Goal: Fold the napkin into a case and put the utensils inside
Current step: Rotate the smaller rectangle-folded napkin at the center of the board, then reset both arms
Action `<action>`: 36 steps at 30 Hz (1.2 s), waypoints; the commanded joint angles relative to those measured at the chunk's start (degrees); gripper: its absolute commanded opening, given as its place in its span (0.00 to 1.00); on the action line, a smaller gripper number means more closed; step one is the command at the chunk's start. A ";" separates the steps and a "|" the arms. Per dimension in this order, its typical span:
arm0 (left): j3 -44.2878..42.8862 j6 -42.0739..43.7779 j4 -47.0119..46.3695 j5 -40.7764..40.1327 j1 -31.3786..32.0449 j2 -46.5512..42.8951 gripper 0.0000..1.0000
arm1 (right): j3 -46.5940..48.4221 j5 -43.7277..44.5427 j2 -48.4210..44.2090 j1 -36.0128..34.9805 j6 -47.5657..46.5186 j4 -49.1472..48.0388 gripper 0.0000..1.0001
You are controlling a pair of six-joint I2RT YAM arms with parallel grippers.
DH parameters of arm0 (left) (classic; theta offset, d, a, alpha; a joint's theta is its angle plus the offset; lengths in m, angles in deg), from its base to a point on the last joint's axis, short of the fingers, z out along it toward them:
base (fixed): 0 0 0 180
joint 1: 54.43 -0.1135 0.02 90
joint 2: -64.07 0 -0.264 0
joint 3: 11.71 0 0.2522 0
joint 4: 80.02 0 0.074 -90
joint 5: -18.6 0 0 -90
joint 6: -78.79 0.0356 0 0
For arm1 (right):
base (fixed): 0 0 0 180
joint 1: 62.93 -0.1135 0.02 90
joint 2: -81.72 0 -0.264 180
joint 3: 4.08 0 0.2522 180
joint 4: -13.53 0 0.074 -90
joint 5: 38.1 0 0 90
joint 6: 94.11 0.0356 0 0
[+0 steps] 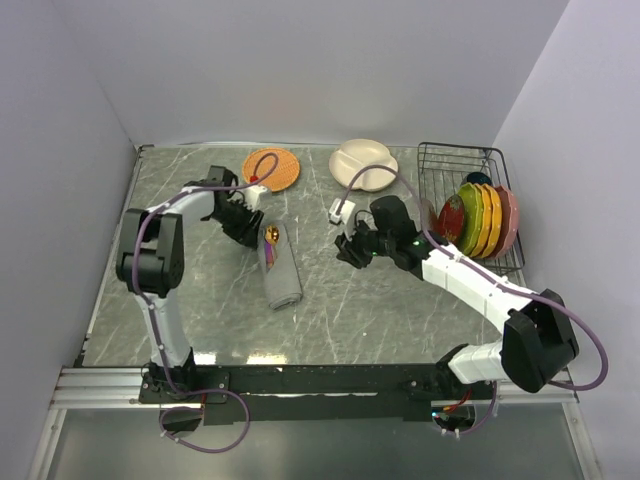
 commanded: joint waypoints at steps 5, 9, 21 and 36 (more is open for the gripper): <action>-11.49 -0.12 0.62 -0.38 4.31 7.30 0.52 | -0.92 1.39 -4.33 3.50 7.70 0.72 0.39; -13.86 -1.34 0.36 1.38 4.40 6.34 0.54 | 0.48 1.22 -4.15 4.47 9.80 0.63 0.42; -15.62 -14.87 -2.89 7.28 1.94 -14.39 0.89 | 12.35 0.34 -2.04 11.67 26.49 1.24 1.00; 13.80 -22.96 -3.77 -7.05 0.09 -43.40 0.99 | -2.05 15.54 -18.65 16.16 31.34 6.08 1.00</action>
